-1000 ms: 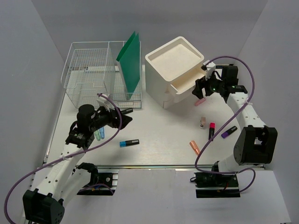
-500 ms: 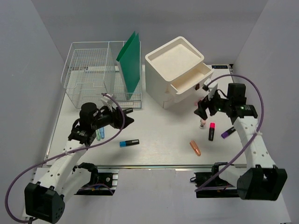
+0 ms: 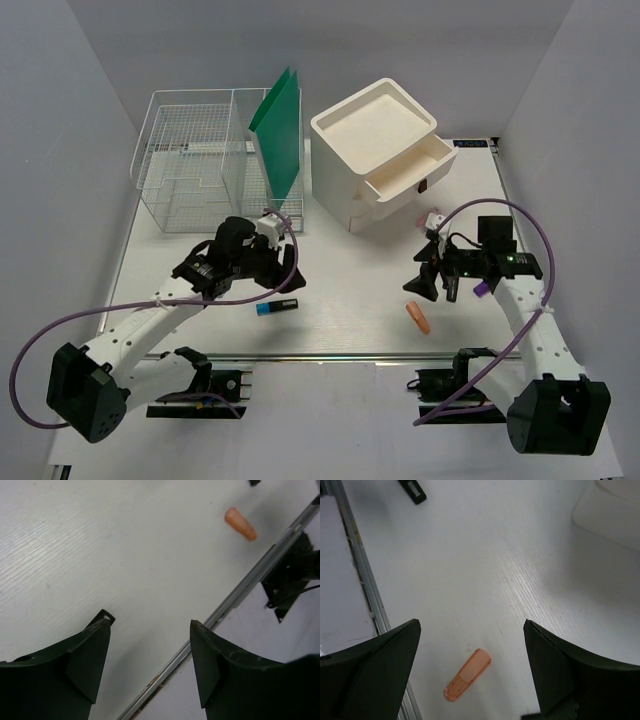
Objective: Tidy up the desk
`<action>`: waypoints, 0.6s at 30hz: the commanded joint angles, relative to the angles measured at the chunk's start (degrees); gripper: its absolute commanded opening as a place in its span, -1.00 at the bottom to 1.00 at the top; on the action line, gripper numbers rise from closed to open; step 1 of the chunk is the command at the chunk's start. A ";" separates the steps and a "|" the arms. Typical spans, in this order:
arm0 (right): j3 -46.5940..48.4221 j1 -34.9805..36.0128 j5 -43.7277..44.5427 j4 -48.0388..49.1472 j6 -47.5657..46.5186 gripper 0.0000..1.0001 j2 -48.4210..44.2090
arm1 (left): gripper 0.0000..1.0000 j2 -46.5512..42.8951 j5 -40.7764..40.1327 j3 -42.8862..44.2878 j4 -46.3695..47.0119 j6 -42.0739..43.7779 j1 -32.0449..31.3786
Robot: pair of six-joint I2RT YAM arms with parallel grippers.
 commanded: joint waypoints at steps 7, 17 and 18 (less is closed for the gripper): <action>-5.85 -0.11 -9.50 12.99 6.38 0.79 -4.05 | 0.61 10.62 -26.09 11.35 -19.22 0.57 -10.80; -7.52 -2.12 -3.26 20.20 17.12 0.78 -7.93 | 0.67 16.80 -31.73 11.44 -15.71 12.51 -19.25; -7.53 -2.22 -2.90 20.29 17.03 0.78 -8.28 | 0.68 16.27 -31.83 10.83 -15.45 14.70 -19.86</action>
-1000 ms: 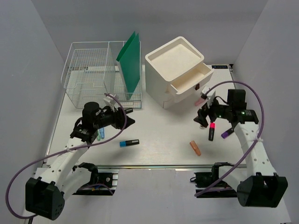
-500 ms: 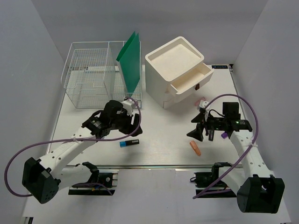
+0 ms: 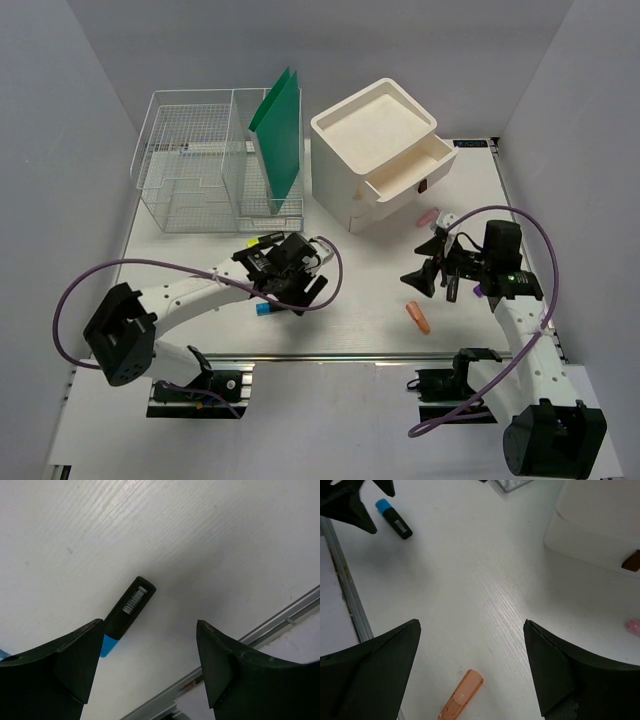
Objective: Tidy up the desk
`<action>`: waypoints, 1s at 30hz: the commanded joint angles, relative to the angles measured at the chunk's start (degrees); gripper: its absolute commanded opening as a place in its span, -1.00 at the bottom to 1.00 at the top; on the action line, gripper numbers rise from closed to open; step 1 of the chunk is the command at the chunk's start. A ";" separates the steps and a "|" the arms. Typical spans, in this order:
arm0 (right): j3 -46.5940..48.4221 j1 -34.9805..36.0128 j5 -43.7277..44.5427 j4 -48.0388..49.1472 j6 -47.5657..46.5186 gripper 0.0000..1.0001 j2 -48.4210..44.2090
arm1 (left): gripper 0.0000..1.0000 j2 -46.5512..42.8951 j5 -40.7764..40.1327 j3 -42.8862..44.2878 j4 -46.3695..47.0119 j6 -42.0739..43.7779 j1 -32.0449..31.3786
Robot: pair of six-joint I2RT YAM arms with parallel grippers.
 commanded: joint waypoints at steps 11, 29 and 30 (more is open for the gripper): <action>-0.36 -2.45 1.28 3.15 2.17 0.78 -2.63 | 0.70 -1.20 3.25 -4.87 6.06 19.99 0.71; -0.45 -4.20 -1.18 2.19 1.55 0.76 -3.51 | 0.60 7.60 1.57 -3.99 2.90 29.57 2.55; -0.45 -4.21 -1.35 2.10 1.47 0.76 -3.51 | 0.58 8.21 2.18 -3.99 2.90 29.75 2.56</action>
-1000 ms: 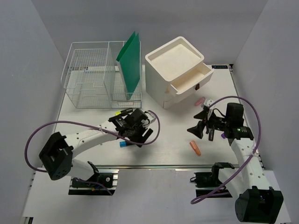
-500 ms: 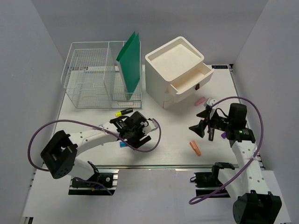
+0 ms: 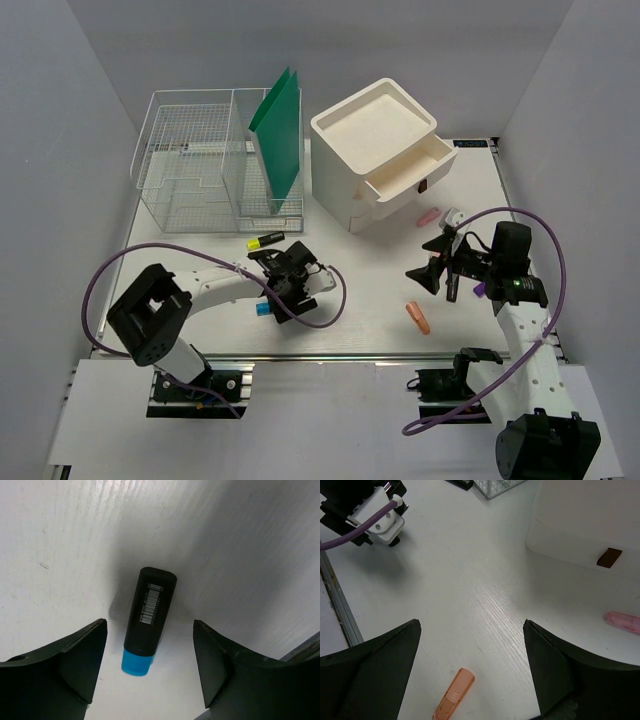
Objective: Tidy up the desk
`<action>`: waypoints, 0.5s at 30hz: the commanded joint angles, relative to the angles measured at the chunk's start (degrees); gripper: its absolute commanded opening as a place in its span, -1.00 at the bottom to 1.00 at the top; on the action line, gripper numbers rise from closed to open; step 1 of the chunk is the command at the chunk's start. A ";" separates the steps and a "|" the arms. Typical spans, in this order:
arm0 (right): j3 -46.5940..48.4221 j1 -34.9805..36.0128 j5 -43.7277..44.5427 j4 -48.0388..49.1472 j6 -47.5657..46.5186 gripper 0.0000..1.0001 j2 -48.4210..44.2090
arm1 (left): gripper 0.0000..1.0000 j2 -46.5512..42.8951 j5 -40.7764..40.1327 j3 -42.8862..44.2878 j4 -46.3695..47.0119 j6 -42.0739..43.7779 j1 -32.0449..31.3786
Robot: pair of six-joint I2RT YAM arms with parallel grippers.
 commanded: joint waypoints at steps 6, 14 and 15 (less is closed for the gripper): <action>-0.41 -1.06 -3.04 0.44 -0.59 0.76 -1.15 | 0.28 4.51 4.37 1.63 0.76 2.74 2.70; -0.41 -2.12 -3.92 0.09 -0.77 0.76 -2.21 | -0.34 7.08 6.57 3.65 -1.09 2.12 3.23; -0.41 -2.20 -3.92 0.08 -0.77 0.76 -2.38 | -0.39 6.29 6.14 3.92 -1.09 1.77 3.23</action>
